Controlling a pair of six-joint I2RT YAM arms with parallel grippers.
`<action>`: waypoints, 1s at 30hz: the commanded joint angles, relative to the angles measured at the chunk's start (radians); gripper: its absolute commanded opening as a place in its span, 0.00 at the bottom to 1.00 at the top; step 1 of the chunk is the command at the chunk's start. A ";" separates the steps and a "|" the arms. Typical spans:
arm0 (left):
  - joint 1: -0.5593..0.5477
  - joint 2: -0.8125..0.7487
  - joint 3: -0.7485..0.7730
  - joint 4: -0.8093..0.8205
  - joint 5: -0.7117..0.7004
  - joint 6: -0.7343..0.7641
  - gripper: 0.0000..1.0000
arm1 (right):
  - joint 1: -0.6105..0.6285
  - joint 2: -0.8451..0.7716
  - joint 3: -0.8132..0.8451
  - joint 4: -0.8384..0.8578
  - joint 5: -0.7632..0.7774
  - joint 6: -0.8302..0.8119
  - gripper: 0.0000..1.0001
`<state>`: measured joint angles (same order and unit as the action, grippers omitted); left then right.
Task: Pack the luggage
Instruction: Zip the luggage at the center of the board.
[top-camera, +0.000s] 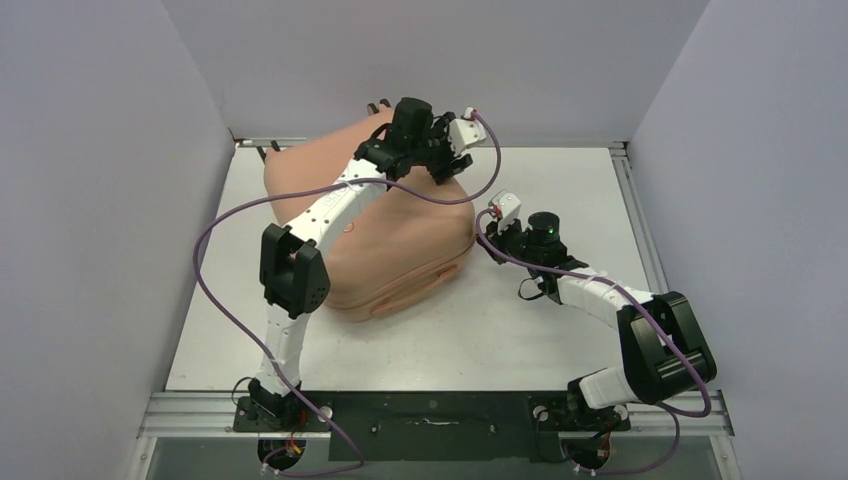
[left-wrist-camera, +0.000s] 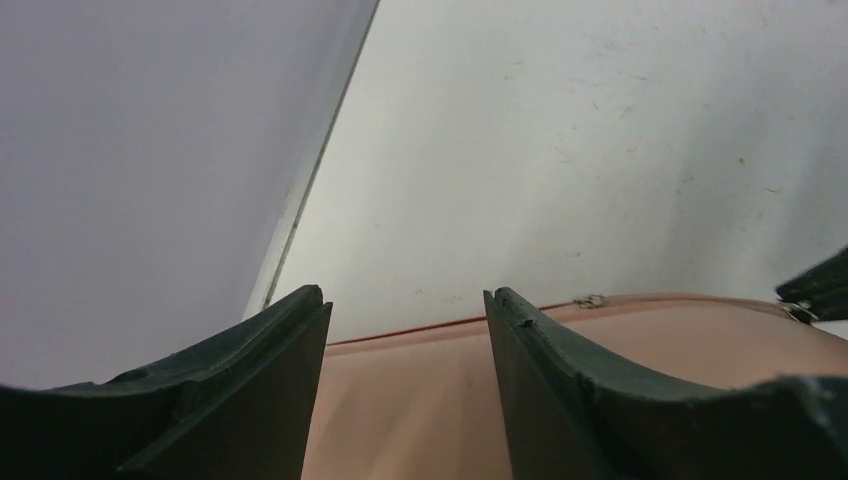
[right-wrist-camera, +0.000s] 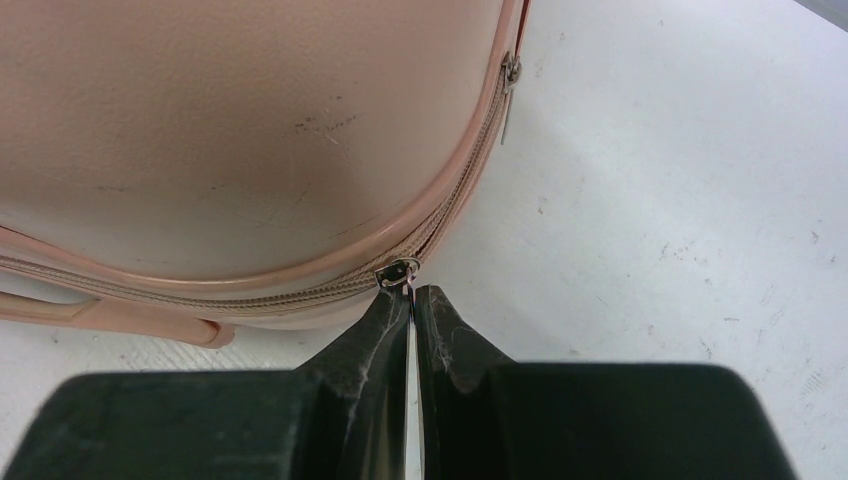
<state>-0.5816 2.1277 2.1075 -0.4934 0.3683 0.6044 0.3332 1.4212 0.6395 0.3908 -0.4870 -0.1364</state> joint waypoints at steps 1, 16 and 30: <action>0.013 0.116 0.002 0.013 -0.136 0.062 0.58 | -0.045 -0.033 0.018 0.174 0.070 0.013 0.05; -0.003 0.166 -0.071 0.082 -0.317 0.256 0.23 | -0.065 -0.018 0.024 0.205 0.077 0.025 0.05; -0.014 0.172 -0.193 0.191 -0.355 0.248 0.10 | -0.067 0.040 0.083 0.230 0.137 0.144 0.05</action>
<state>-0.6113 2.2143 2.0106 -0.0704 0.0795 0.8688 0.3195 1.4475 0.6350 0.4335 -0.4931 -0.0338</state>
